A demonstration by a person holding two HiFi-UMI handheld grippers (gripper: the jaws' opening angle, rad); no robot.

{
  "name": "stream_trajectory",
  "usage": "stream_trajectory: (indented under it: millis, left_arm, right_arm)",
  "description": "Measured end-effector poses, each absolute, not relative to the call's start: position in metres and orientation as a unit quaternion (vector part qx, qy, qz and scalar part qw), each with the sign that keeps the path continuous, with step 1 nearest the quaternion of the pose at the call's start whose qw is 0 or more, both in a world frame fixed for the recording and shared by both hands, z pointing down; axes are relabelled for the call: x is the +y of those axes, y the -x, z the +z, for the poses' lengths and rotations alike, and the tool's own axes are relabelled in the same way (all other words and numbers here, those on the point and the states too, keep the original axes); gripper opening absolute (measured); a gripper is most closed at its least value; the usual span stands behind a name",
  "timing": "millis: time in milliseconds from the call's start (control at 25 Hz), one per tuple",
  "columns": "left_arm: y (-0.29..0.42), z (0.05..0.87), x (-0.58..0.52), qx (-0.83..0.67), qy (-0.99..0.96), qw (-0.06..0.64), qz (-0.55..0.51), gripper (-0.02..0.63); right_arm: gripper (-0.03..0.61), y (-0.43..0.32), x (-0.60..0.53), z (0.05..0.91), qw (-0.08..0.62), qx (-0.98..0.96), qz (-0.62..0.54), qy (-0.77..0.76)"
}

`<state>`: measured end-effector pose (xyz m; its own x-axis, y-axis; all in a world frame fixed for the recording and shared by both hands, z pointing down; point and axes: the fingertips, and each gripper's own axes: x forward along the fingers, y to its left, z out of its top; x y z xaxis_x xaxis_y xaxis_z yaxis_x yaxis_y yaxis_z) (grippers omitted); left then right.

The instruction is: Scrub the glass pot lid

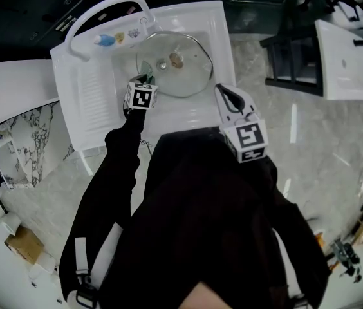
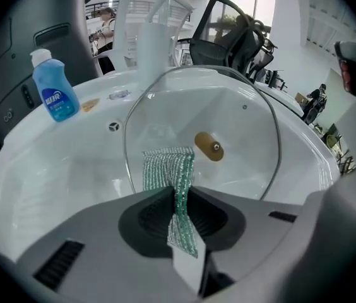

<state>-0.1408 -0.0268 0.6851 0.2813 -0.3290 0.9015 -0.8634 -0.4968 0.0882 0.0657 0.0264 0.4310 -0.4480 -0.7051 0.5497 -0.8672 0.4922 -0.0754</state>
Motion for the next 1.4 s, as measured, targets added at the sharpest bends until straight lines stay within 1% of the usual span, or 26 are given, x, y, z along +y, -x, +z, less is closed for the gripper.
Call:
stream_trajectory:
  millis: [240, 560, 840, 1400]
  left_arm:
    - [0.128, 0.688, -0.030, -0.383, -0.743, 0.323, 0.444, 0.063]
    - [0.120, 0.698, -0.028, -0.372, -0.739, 0.373, 0.420, 0.062]
    - [0.115, 0.705, -0.024, -0.362, -0.737, 0.394, 0.412, 0.063]
    - [0.105, 0.711, -0.013, -0.350, -0.730, 0.423, 0.406, 0.063]
  right_arm:
    - [0.003, -0.073, 0.026, 0.430, 0.237, -0.827, 0.179, -0.478]
    - [0.002, -0.077, 0.024, 0.431, 0.240, -0.824, 0.180, -0.481]
    - [0.002, -0.083, 0.022, 0.431, 0.233, -0.818, 0.183, -0.493]
    - [0.002, -0.091, 0.029, 0.433, 0.239, -0.816, 0.188, -0.492]
